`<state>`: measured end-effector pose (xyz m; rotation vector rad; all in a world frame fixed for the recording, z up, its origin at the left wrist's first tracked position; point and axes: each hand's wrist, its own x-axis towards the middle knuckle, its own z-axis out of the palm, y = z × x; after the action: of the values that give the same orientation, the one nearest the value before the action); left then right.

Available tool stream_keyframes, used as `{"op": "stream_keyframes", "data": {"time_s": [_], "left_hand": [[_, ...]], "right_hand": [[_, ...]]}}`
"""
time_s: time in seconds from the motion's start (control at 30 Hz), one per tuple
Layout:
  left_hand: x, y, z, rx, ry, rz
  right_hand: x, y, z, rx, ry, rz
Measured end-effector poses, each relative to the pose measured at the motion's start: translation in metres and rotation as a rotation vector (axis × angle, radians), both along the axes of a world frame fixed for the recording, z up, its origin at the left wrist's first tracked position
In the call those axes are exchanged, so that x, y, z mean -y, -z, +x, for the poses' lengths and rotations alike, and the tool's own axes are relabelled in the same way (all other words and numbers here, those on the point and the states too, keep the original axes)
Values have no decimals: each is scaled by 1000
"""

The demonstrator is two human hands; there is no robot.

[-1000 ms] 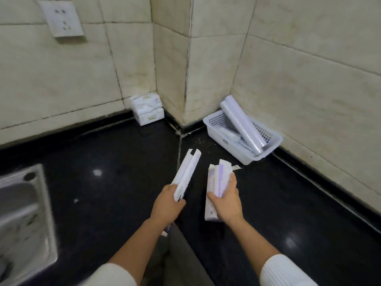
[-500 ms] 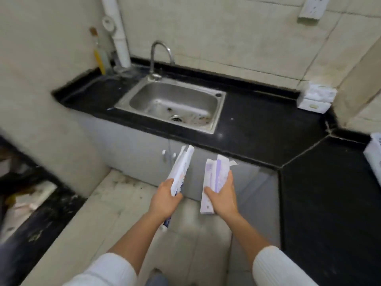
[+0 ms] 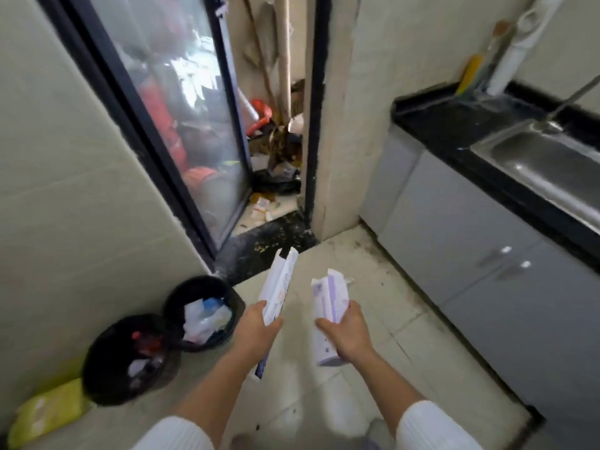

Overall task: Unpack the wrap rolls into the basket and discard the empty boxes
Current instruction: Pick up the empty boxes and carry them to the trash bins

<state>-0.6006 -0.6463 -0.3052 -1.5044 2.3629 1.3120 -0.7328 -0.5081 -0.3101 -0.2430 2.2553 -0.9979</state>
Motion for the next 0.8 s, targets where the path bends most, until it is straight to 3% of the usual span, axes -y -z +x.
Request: {"op": "stream_keyframes", "data": {"time_s": [0.17,0.33,0.6,0.8], "left_hand": [[85,17,103,92,-130,20],[150,71,151,173,-268,146],[246,274,150,93,-377,301],[290,413,137,17,-409,357]], "right_hand": [[112,21,78,79,-213,138],[203,68,104,138,-385,214],[325,265,119,293,-379,199],[372,399,121,305,-419,180]]}}
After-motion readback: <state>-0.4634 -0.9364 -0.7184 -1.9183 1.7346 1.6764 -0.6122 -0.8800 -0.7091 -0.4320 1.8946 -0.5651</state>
